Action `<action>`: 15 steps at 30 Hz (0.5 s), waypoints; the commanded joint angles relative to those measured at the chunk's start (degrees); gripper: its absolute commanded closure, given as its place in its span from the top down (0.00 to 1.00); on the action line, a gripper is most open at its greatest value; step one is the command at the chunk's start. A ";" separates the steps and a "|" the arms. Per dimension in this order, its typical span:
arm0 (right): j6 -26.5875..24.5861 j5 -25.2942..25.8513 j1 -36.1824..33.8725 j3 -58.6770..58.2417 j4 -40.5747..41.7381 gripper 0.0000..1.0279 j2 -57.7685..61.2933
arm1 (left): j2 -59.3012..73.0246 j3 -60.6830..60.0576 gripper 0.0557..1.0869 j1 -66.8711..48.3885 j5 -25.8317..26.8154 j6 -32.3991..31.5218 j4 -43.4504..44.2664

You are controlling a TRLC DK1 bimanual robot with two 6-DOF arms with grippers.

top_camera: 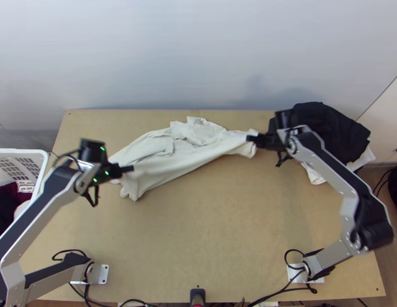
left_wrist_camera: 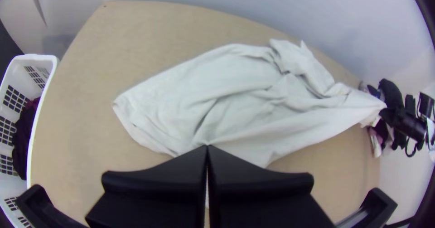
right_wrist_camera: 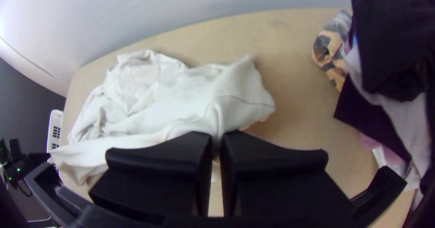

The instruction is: Fold the t-shirt

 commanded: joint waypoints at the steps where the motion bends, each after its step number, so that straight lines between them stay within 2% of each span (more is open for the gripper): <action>1: -0.73 -0.18 -1.78 5.83 -6.11 0.03 -8.03 | 0.01 11.09 0.04 6.25 0.96 0.08 -4.33; 8: -2.93 0.44 -1.95 11.55 -9.10 0.03 -14.88 | -0.61 23.92 0.04 8.45 1.57 -0.10 -8.90; 15: -6.62 7.29 -1.69 17.44 -9.89 0.03 -20.33 | -0.52 39.12 0.04 11.26 1.13 0.25 -10.22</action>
